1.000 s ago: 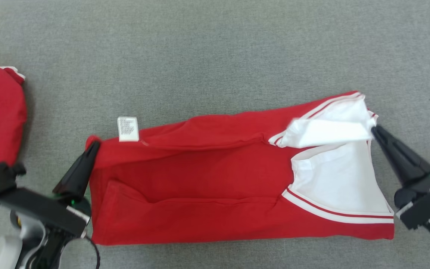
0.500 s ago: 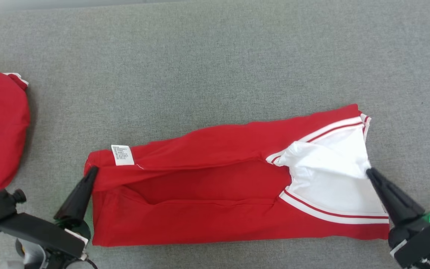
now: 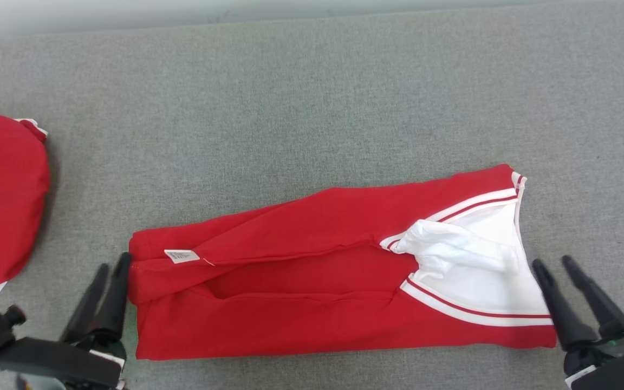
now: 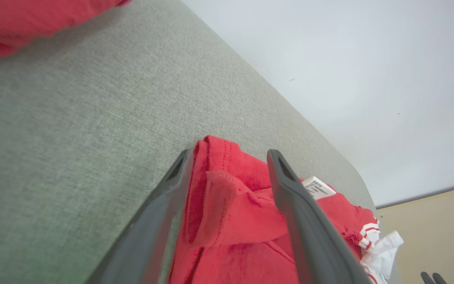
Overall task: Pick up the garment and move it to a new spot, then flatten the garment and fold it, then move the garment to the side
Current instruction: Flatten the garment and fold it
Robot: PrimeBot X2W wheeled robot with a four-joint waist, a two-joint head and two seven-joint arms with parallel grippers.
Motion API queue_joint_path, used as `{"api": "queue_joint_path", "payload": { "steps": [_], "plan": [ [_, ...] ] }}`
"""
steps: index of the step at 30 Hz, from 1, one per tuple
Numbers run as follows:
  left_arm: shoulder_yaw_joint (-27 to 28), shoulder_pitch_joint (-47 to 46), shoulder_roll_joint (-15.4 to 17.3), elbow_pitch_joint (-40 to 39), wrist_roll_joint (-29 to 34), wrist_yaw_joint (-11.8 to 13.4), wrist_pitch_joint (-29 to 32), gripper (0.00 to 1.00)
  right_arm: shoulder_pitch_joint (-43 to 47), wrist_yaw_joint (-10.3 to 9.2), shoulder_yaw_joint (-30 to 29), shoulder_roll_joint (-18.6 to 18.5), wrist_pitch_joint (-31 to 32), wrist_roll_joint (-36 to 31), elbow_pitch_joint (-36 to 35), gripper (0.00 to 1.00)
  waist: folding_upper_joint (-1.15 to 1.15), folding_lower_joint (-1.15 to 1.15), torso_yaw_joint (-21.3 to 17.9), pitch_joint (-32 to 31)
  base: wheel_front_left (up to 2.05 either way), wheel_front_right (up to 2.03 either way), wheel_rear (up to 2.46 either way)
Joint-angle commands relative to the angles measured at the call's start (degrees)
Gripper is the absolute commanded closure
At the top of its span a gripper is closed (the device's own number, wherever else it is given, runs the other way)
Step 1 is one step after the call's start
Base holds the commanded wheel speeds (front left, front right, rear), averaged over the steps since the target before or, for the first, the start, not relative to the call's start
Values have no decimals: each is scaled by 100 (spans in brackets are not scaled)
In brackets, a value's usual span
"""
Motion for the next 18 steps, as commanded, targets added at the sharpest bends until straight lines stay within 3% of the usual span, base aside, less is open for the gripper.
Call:
{"api": "queue_joint_path", "payload": {
  "steps": [1, 11, 18],
  "plan": [
    [47, 110, 34, -22, 172, 62, -111, 0, 59, -4, -94, 61, -76, -76, -48, 0, 0, 0, -10, -51, 0, 0, 0],
    [-107, 83, -1, -595, 2082, 1343, -1201, 0, 11, -4, -1275, 984, -432, -1202, -307, 0, 0, 0, 28, -239, 0, 0, 0],
    [-423, -136, -122, -907, 3099, 1938, -1461, 0, -245, -3, -1618, 1553, -298, -2110, -323, 0, 0, 0, 80, -375, 0, 0, 0]
  ]
}}
